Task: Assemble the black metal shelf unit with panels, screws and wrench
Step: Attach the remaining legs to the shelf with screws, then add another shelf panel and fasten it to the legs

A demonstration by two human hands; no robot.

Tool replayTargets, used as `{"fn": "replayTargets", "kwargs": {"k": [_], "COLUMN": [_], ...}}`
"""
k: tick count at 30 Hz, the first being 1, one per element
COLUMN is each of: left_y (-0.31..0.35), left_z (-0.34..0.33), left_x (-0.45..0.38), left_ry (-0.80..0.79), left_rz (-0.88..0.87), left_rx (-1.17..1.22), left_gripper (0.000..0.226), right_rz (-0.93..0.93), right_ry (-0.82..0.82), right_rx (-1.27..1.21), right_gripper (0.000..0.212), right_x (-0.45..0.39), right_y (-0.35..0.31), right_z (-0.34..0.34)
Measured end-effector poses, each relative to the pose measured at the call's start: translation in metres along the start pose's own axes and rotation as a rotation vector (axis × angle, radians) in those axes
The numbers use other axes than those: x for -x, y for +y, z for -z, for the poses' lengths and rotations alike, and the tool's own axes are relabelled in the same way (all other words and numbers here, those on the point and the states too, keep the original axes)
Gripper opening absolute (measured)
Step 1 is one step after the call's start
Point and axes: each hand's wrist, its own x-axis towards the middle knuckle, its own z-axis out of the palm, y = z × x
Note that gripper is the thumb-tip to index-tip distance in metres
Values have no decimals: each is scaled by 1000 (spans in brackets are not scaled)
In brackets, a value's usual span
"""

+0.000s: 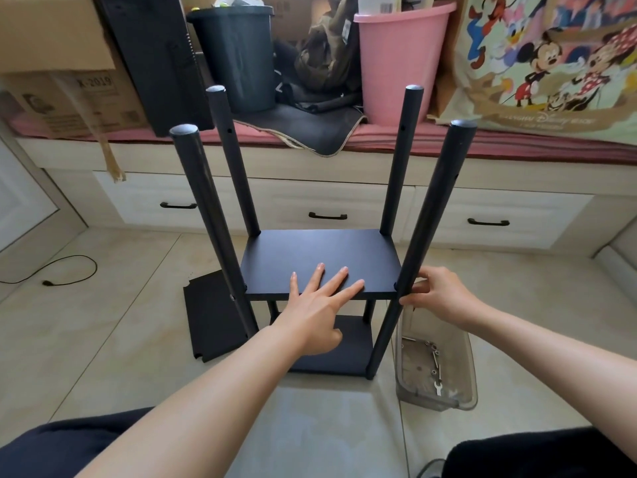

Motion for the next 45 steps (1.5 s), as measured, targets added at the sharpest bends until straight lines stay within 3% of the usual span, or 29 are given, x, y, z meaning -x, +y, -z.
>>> {"fn": "replayTargets", "kwargs": {"k": [5,9,12,16,18,25,30,35,45], "left_y": [9,13,7,-18,-34,-114,-180,-227,-291], "left_z": [7,16,24,36,43,85,97,46,-96], "left_x": [-2,12,32,61,77,142,179,186,132], "left_ry": [0,-100,-88,7,4,-179,-6,107,20], "left_rz": [19,15,14,113,173,319,446,558,736], "left_rx": [32,-68,-131,-165,-142,63,360,534,816], "left_gripper": [78,78,61,44,48,35,20,22,34], "right_rz": [-23,-54,-186,-355,-323,-159,-56,-63,-145], "right_ry": [-32,-60,-145,-295,-346,-448,-488,-579,-588], "right_rx": [51,112,-31,-158,-85,38,72,84,80], "right_gripper": [32,16,29,23,30,25,29,29,49], "right_x": [-1,4,13,32,39,45,30,8,-66], "right_y": [2,-4,-9,-28,-38,-82,-115,-130,-119], "right_z": [3,-3,-12,-26,-36,-103,-171,-242,-369]}}
